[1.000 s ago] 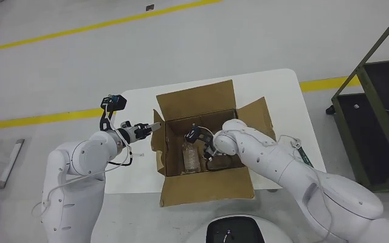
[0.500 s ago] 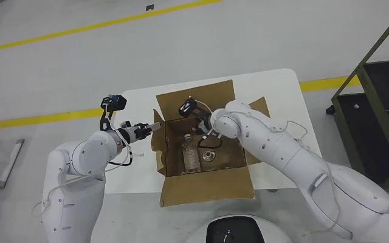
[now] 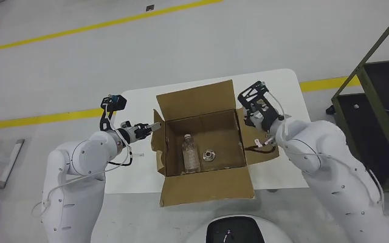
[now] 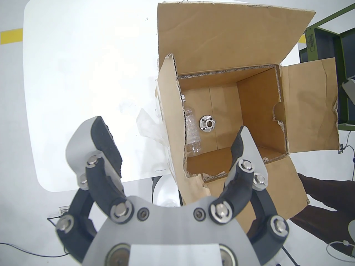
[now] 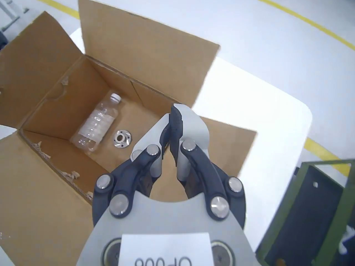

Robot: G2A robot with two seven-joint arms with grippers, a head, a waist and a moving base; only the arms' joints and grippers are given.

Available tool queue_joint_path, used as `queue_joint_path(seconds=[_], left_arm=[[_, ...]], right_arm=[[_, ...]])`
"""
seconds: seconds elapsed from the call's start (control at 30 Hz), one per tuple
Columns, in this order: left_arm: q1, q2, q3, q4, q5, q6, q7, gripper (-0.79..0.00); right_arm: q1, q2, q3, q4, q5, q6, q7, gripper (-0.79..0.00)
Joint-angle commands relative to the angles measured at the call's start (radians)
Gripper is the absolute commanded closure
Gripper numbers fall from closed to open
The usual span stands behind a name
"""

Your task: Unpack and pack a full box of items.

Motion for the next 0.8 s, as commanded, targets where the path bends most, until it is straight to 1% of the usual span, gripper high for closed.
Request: queue_joint_path(seconds=[0.0,0.07,0.17,0.27,0.33,0.43,0.53,0.77], left_arm=[[0.000,0.000,0.000,0.000,0.000,0.000,0.000,-0.785],[0.000,0.000,0.000,0.000,0.000,0.000,0.000,-0.785],[0.000,0.000,0.000,0.000,0.000,0.000,0.000,-0.785],[0.000,0.000,0.000,0.000,0.000,0.000,0.000,-0.785],[0.000,0.000,0.000,0.000,0.000,0.000,0.000,-0.785],[0.000,0.000,0.000,0.000,0.000,0.000,0.000,-0.785],[0.000,0.000,0.000,0.000,0.000,0.000,0.000,-0.785],[0.000,0.000,0.000,0.000,0.000,0.000,0.000,-0.785]], right_arm=[[-0.068,0.009,0.062,-0.052,-0.010,-0.002,0.022,0.000],[-0.124,0.017,0.116,-0.090,-0.012,-0.020,0.045,0.000],[-0.191,0.029,0.190,-0.115,-0.040,-0.045,0.117,0.000],[-0.248,0.038,0.242,-0.122,-0.060,-0.055,0.207,0.000],[-0.283,0.042,0.269,-0.120,-0.068,-0.042,0.238,0.000],[-0.329,0.044,0.282,-0.079,-0.051,-0.040,0.276,0.000],[-0.351,0.045,0.263,-0.024,-0.057,-0.036,0.307,0.000],[-0.349,0.045,0.256,-0.015,-0.060,-0.033,0.316,0.000]])
